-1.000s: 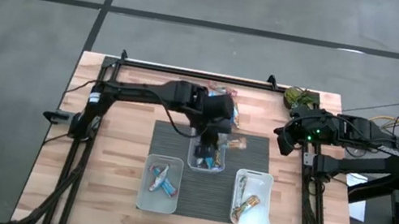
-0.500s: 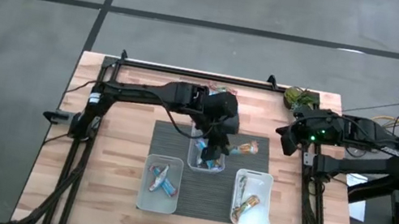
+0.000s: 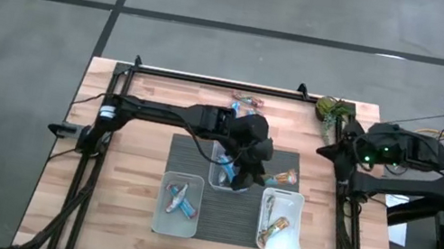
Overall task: Pick and place Granola Bars by type
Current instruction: Put the orange granola bar into the white bin
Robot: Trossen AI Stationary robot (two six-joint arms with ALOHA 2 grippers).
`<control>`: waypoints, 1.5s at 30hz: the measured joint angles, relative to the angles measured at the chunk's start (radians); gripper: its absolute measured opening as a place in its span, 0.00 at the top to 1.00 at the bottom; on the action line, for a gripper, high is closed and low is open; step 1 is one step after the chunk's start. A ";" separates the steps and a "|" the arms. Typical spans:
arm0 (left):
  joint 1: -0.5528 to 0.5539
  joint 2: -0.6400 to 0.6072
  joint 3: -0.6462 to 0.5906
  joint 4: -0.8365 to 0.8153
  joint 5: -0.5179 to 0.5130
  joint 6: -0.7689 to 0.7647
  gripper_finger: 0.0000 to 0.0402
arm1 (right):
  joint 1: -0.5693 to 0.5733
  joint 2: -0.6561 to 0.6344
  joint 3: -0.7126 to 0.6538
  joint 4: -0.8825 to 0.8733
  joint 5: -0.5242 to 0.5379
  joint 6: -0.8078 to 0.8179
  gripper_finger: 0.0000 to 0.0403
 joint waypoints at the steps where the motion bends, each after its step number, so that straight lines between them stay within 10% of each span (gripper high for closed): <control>1: 0.000 0.000 -0.011 0.014 0.001 -0.001 0.77 | 0.000 -0.009 0.000 0.000 -0.026 -0.003 0.97; 8: 0.000 0.000 -0.040 0.063 0.002 -0.022 0.77 | 0.000 -0.090 0.000 0.000 -0.160 -0.004 0.97; 45: -0.075 -0.001 -0.244 0.702 -0.011 -0.206 0.78 | -0.001 -0.251 0.000 0.000 -0.123 -0.014 0.97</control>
